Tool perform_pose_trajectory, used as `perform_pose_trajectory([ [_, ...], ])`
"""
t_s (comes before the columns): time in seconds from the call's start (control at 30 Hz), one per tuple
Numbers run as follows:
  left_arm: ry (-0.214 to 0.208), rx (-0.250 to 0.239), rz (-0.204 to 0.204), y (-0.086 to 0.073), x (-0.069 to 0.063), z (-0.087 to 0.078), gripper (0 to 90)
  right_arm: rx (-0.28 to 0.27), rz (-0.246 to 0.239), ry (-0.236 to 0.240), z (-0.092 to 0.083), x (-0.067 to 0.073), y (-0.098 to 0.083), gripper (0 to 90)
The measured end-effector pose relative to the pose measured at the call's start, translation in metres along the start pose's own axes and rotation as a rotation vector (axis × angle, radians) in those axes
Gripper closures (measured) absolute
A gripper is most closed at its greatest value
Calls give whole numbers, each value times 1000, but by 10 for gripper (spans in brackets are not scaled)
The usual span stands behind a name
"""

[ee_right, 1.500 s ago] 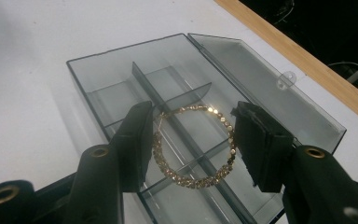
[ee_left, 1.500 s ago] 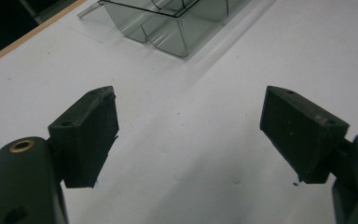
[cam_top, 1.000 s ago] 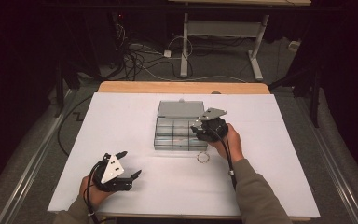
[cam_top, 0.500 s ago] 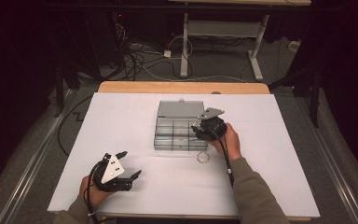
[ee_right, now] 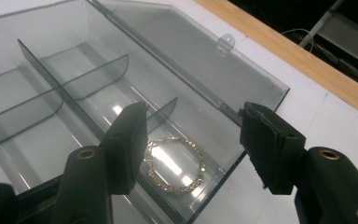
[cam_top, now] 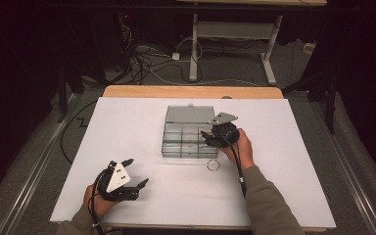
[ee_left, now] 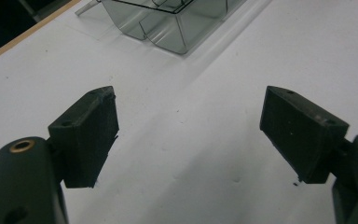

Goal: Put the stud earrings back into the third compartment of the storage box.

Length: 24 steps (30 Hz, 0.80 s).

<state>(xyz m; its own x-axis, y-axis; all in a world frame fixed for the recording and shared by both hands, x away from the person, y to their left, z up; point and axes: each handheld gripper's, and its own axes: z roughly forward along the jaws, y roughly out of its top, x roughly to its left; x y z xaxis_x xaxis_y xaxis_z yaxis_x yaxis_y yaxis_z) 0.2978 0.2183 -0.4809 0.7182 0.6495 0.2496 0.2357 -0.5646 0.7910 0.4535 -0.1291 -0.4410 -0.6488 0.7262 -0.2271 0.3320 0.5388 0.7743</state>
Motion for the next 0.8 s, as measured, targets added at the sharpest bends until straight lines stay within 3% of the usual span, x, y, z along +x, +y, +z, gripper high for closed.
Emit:
perform_pose_trajectory([
  [0.33,3,-1,1,0,-1,0,180,-124,76,4,-40,-7,-1,389],
  [0.8,6,6,10,1,-2,0,180,-185,55,17,-82,4,-23,354],
])
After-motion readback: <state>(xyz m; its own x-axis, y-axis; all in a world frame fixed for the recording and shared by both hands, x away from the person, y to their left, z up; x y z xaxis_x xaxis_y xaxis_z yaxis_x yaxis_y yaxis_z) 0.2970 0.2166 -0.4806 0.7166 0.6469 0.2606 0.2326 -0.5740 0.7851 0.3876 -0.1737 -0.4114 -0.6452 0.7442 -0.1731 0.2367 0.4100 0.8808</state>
